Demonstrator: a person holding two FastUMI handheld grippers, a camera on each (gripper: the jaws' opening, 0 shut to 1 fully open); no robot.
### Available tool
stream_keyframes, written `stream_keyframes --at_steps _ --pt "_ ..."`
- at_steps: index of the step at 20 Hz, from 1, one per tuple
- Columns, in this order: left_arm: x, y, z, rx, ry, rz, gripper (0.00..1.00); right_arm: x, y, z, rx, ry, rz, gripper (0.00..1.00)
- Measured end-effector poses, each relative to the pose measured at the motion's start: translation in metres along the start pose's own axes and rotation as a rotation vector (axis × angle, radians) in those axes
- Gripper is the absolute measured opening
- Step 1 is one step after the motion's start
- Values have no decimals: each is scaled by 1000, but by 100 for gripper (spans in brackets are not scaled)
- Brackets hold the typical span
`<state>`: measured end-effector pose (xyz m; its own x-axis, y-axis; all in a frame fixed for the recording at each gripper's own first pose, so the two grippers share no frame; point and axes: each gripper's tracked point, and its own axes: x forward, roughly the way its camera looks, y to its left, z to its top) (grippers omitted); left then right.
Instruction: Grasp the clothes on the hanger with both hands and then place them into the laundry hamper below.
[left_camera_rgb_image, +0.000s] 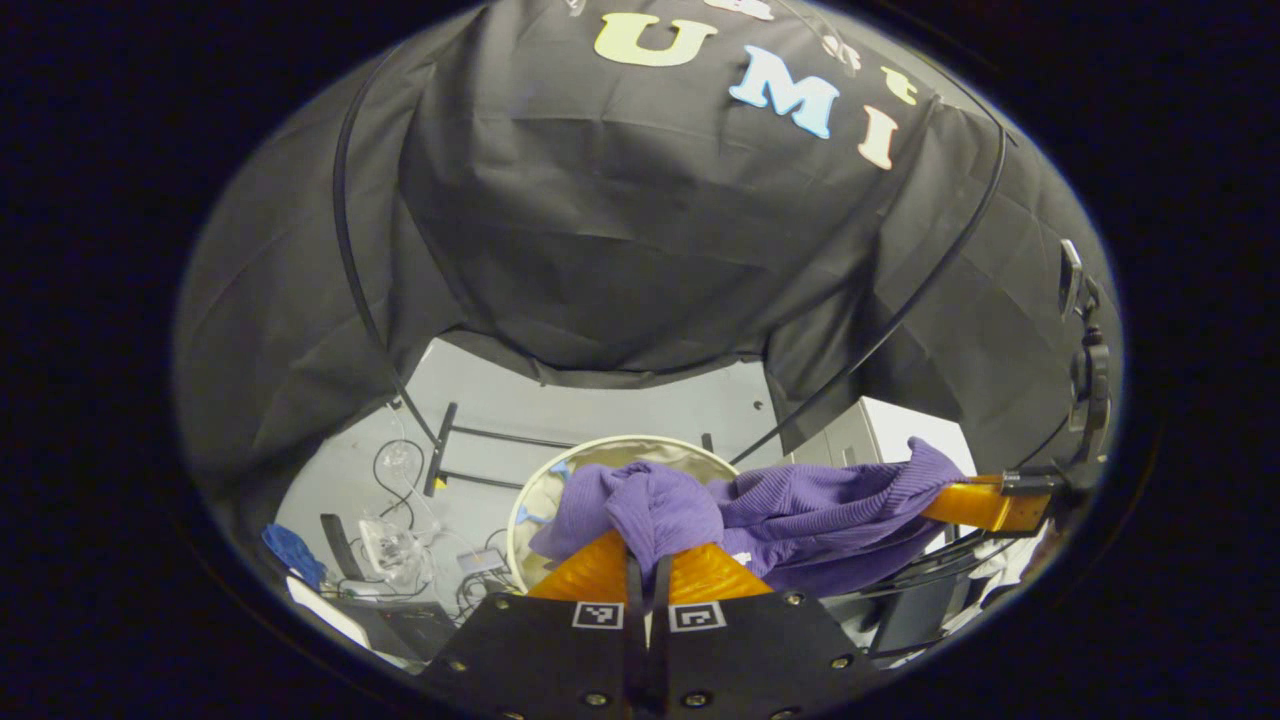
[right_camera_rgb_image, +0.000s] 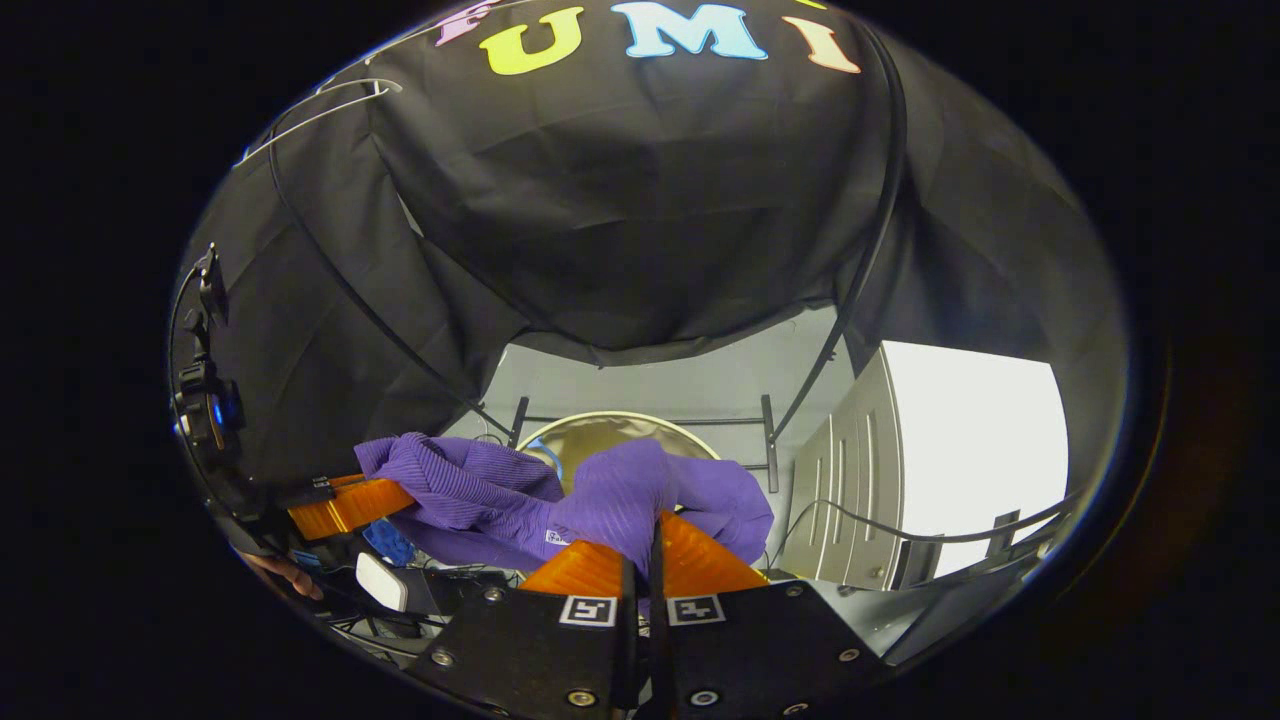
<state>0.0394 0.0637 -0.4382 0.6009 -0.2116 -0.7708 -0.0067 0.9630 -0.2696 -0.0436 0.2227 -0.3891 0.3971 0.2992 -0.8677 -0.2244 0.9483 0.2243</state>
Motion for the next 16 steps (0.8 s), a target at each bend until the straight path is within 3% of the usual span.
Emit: stream_keyframes --at_steps 7,9,11,13,15,16 --pt "-1 3 -6 -4 74 60 2 1 14 -4 0 34 26 12" --pt "-5 8 -5 -32 84 65 9 -1 17 -3 3 37 30 17" --pt "-10 13 6 -57 58 60 13 -5 22 1 22 27 44 47" --pt "-19 22 17 -53 27 79 52 -12 22 7 33 15 44 80" --pt "-32 31 29 -29 -4 116 91 -23 17 18 34 -25 21 96" --pt "-42 35 38 -14 -26 129 94 -31 14 26 31 -50 11 96"
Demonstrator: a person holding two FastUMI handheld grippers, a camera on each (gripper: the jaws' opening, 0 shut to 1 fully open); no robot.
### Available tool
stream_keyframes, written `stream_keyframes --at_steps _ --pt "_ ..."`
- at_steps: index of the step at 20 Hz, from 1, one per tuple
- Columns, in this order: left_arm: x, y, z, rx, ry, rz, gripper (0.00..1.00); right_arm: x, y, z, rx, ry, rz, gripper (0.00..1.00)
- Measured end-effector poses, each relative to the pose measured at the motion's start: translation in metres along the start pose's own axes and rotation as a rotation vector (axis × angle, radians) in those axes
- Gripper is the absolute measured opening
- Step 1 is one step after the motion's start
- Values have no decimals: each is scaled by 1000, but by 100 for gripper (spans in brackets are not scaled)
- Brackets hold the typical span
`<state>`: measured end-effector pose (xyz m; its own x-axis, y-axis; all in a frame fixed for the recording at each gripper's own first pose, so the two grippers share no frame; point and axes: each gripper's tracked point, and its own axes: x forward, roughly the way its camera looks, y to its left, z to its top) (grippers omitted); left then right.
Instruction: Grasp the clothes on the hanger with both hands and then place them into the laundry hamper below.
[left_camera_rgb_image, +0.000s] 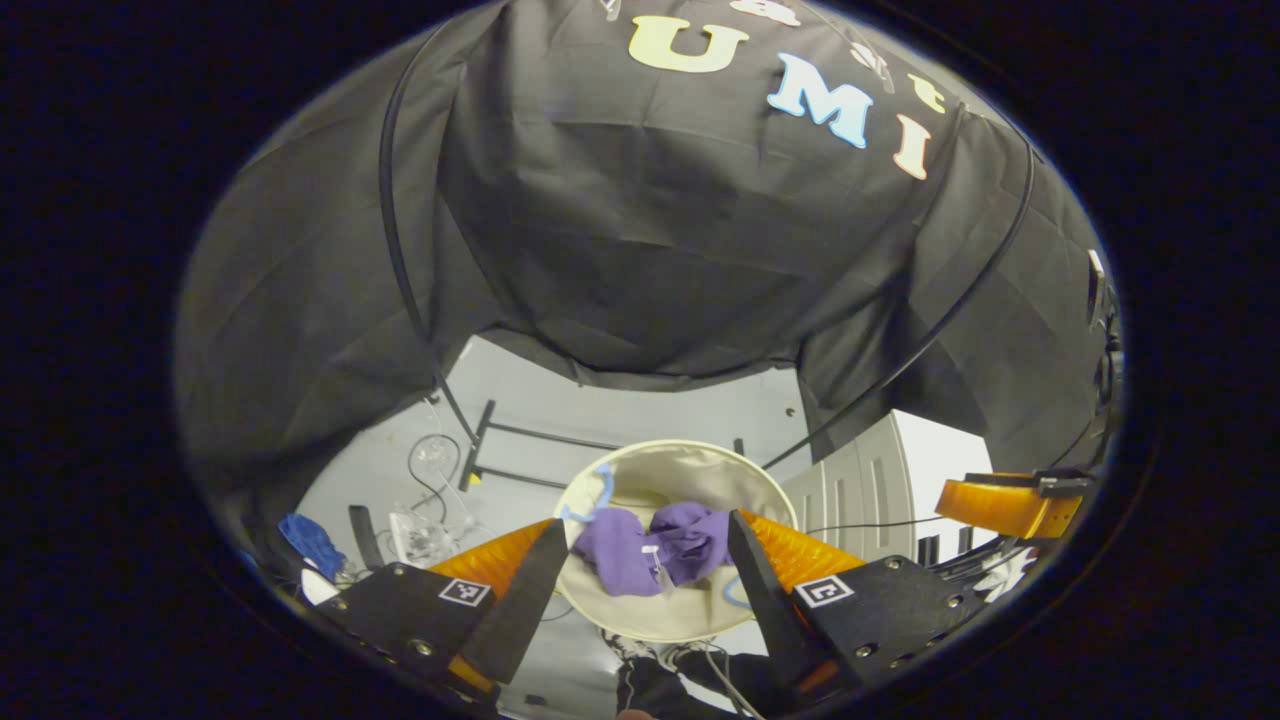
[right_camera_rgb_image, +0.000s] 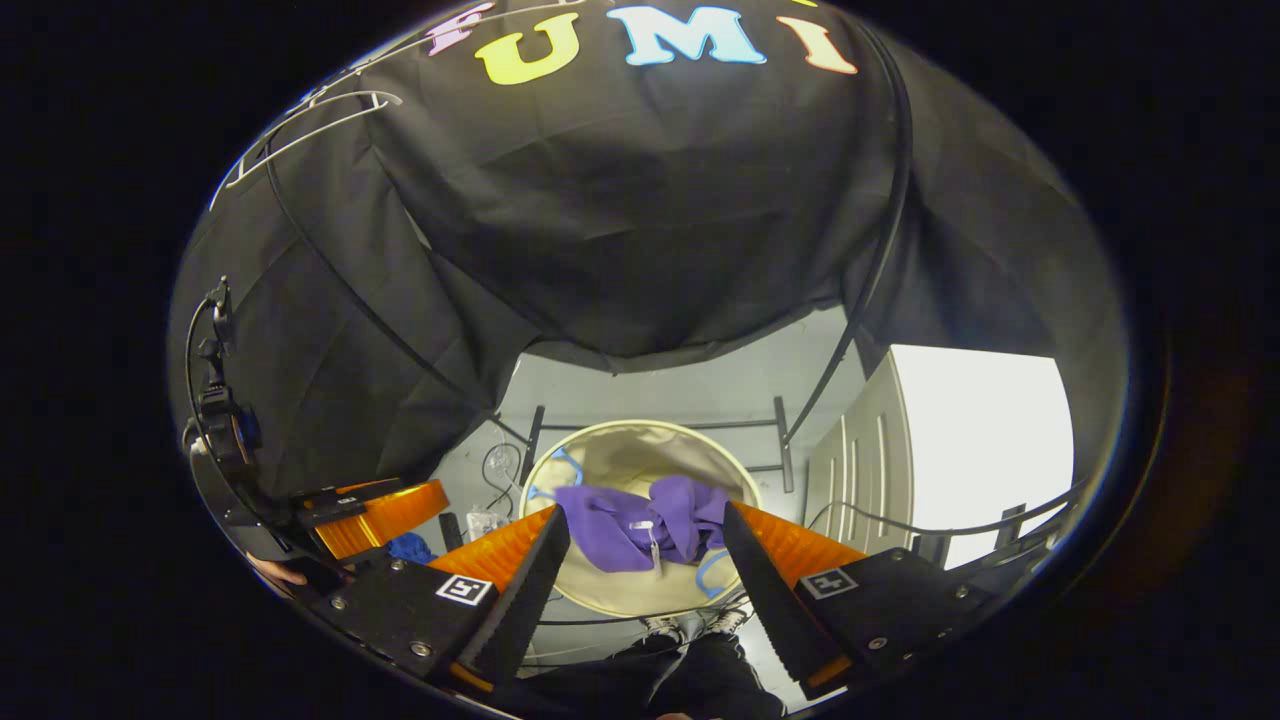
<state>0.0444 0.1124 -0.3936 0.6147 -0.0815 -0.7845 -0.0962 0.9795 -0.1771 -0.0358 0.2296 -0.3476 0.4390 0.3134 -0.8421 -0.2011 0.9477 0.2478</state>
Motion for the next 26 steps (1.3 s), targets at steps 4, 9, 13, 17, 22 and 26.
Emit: stream_keyframes --at_steps 4,9,13,17,22,26 --pt "-43 -11 53 36 -142 -48 97 -43 -15 40 8 -133 -52 96" --pt "-113 -24 138 141 -382 -68 92 -119 -49 109 -19 -374 -166 96" --pt "-185 -51 224 189 -604 -46 95 -189 -67 176 -43 -612 -248 96" --pt "-255 -86 291 159 -805 -85 91 -248 -70 232 -42 -828 -263 96" --pt "-330 -125 340 92 -943 -92 92 -309 -92 267 -94 -996 -254 92" --pt "-373 -141 350 70 -1054 -41 93 -334 -134 278 -102 -1036 -265 92"
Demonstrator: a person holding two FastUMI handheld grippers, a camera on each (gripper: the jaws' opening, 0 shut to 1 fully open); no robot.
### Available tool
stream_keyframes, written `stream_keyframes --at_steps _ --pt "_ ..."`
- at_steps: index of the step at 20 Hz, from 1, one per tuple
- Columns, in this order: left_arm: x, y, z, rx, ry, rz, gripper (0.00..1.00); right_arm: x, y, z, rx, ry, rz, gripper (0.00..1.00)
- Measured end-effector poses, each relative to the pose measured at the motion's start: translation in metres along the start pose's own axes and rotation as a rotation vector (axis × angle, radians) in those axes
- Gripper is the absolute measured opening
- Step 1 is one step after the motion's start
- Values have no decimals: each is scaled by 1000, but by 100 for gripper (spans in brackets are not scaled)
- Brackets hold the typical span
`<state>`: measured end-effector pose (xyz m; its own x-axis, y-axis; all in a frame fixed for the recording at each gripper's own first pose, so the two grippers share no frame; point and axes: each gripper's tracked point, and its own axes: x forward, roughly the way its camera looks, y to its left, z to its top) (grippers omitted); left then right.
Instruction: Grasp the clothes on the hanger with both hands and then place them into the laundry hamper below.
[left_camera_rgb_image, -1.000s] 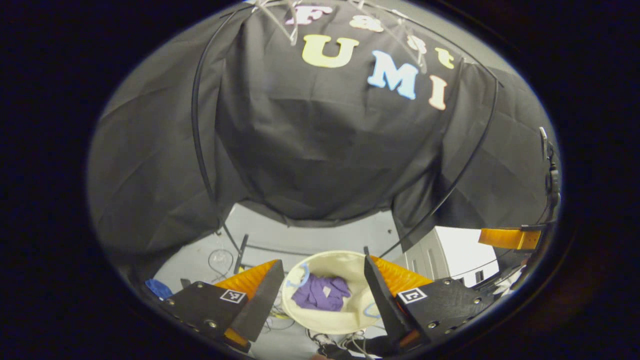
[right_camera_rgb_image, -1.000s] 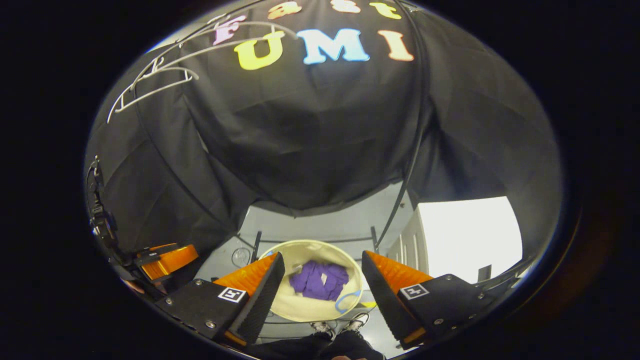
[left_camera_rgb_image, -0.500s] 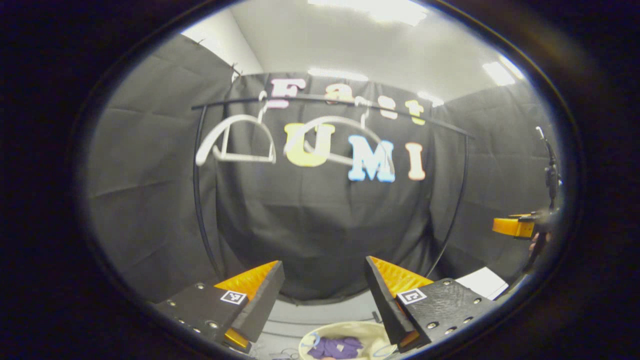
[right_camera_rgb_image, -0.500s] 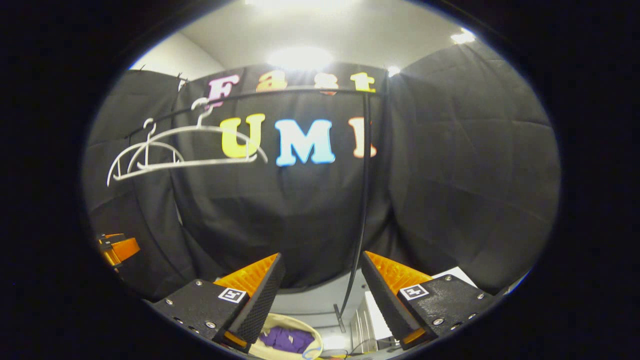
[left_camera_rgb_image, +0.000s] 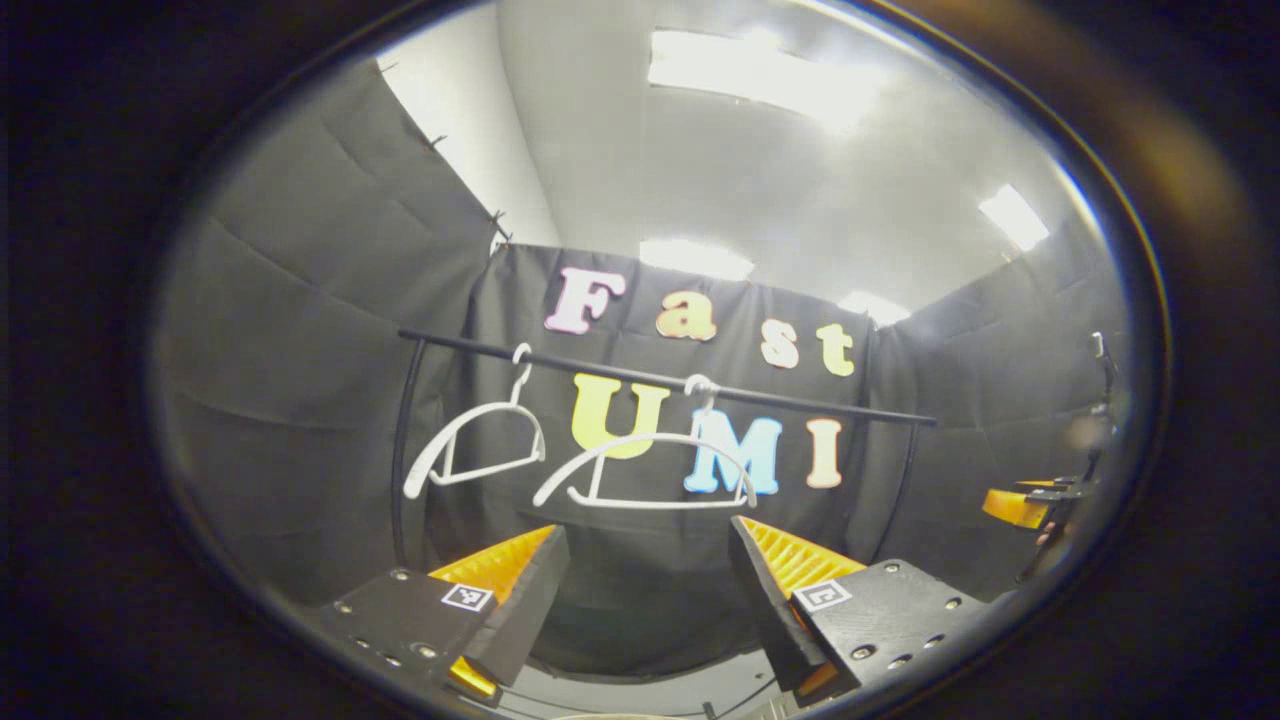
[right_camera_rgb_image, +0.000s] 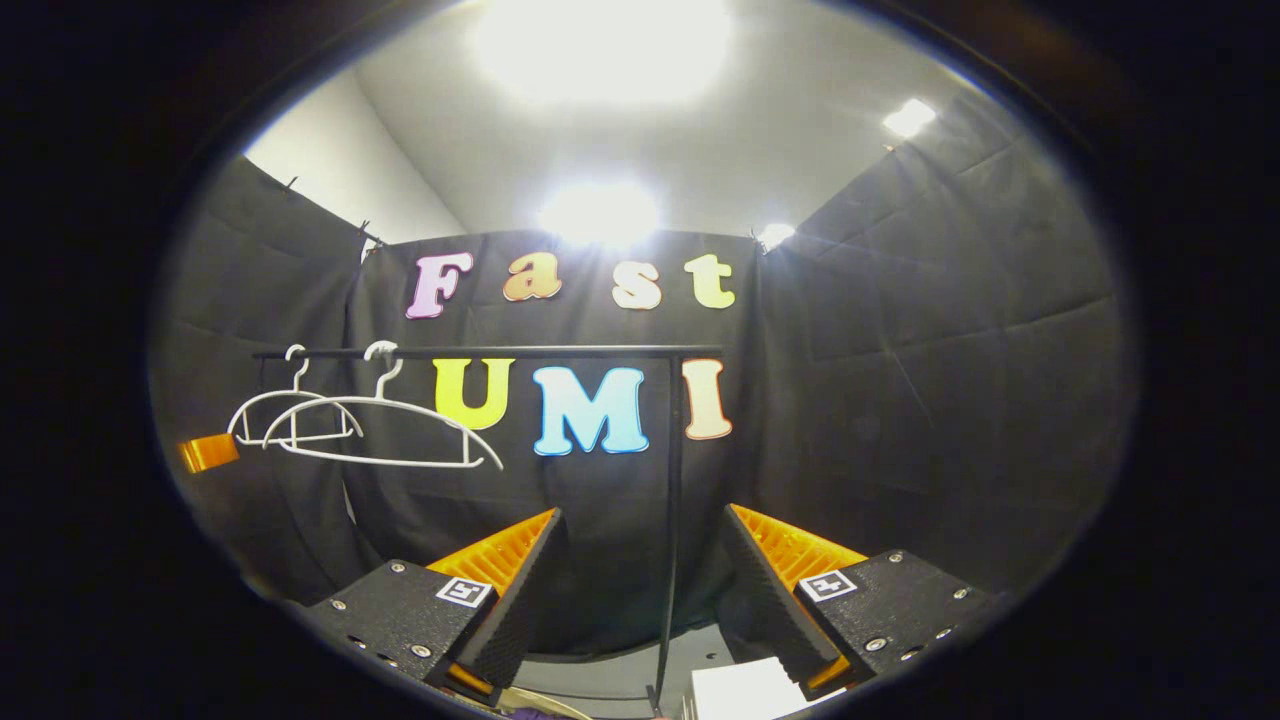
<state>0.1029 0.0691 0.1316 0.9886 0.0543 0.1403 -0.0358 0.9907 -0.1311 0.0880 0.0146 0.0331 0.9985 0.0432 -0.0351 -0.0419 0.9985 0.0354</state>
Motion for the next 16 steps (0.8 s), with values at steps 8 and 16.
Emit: stream_keyframes --at_steps 8,16 --pt "-17 -35 -8 32 23 69 95 18 -49 6 37 -32 -13 95" --pt "-9 -35 -31 -78 72 122 90 12 -69 -13 11 14 -7 95"
